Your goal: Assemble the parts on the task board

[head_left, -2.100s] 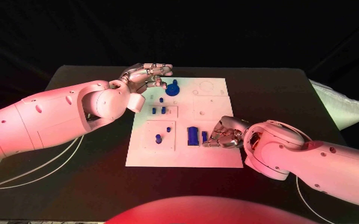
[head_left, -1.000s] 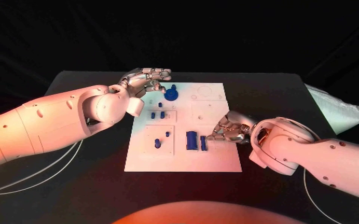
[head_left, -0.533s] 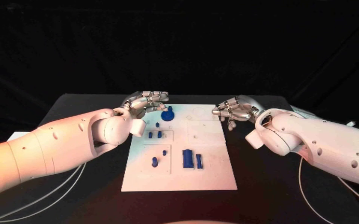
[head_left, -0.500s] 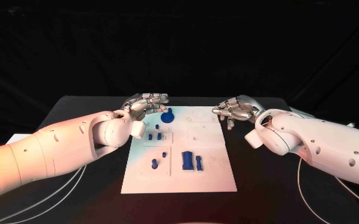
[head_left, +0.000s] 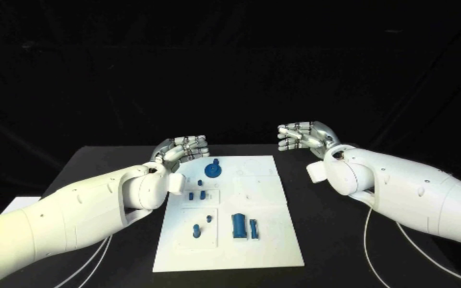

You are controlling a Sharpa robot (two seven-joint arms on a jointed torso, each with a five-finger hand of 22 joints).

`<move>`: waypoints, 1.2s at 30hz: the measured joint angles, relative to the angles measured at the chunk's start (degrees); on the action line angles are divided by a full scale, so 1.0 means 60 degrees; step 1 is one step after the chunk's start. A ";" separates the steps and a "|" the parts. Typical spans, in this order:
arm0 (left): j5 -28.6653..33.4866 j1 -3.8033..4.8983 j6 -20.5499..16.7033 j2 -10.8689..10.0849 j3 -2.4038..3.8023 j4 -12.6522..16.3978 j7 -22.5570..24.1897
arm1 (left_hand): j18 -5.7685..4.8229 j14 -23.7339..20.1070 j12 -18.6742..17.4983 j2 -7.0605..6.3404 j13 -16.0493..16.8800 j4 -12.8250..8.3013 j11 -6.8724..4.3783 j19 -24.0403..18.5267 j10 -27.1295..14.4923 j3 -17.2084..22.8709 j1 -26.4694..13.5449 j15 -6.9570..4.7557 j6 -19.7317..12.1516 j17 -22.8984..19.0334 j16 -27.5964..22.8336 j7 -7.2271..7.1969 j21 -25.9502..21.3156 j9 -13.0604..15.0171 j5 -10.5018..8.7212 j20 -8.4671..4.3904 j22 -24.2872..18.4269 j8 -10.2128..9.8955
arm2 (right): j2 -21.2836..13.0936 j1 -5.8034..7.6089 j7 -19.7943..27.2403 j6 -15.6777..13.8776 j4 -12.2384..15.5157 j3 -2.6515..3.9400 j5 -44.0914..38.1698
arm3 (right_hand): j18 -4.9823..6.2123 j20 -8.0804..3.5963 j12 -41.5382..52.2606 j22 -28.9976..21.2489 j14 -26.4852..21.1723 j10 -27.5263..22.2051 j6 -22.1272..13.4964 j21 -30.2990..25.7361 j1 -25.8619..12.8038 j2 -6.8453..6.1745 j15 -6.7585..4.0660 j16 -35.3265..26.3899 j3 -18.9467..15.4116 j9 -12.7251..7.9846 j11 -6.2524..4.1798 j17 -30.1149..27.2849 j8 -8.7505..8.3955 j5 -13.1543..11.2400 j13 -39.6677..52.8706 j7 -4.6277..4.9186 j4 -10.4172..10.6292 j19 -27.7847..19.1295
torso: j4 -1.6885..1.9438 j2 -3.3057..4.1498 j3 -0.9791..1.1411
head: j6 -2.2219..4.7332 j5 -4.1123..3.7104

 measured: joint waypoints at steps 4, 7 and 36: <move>-0.0003 0.0004 -0.0033 -0.0027 -0.0002 0.0051 -0.0019 | -0.0008 -0.1254 -0.0248 0.0327 -0.0254 -0.0016 -0.0206 -0.1042 -0.1343 -0.0554 -0.1780 -0.0173 -0.1265 -0.0172 -0.0372 -0.0232 -0.0246 -0.0266 -0.0120 -0.0326 -0.0597 -0.0203 | -0.0054 -0.0011 -0.0013 -0.0048 0.0106 -0.0002 0.0005 | -0.0104 -0.0268 -0.0249 -0.0196 -0.1473 -0.1359 -0.1222 -0.0436 -0.1864 -0.0144 -0.0366 -0.0266 0.0075 -0.0264 -0.0177 -0.0346 -0.0273 -0.0265 -0.0324 -0.0269 -0.0074 -0.1337 | 0.0016 -0.0001 0.0005 | 0.0017 -0.0011; -0.0022 0.0004 -0.0126 -0.0045 0.0006 0.0214 -0.0022 | -0.0156 -0.2239 -0.0423 0.0489 -0.0390 -0.0021 -0.0365 -0.1871 -0.2373 -0.0956 -0.3136 -0.0315 -0.2253 -0.0355 -0.0638 -0.0449 -0.0430 -0.0412 -0.0306 -0.0584 -0.1056 -0.0531 | -0.0124 -0.0041 -0.0014 -0.0156 0.0308 0.0007 0.0026 | -0.0226 -0.0473 -0.0428 -0.0356 -0.2633 -0.2428 -0.2177 -0.0740 -0.3288 -0.0446 -0.0566 -0.0447 0.0111 -0.0456 -0.0328 -0.0588 -0.0417 -0.0453 -0.0531 -0.0469 -0.0111 -0.2388 | 0.0088 0.0001 0.0035 | 0.0113 -0.0067; -0.1031 -0.0072 -0.4504 -0.0496 0.0217 0.2911 0.0857 | -0.1434 -0.7054 -0.1574 0.0715 -0.0569 -0.0030 -0.1510 -0.5875 -0.7425 -0.3016 -0.9769 -0.1283 -0.7058 -0.1166 -0.2365 -0.1847 -0.1614 -0.0605 -0.1080 -0.2268 -0.3289 -0.1009 | -0.0963 -0.0719 0.1611 -0.4599 0.4004 0.0167 0.1861 | -0.1492 -0.1856 -0.1620 -0.1212 -0.8311 -0.7611 -0.6829 -0.2625 -1.0210 -0.1052 -0.0850 -0.1593 0.0164 -0.1733 -0.1347 -0.2168 -0.0582 -0.1692 -0.1918 -0.1837 -0.0163 -0.7518 | 0.0571 0.0022 0.0271 | 0.0533 -0.0280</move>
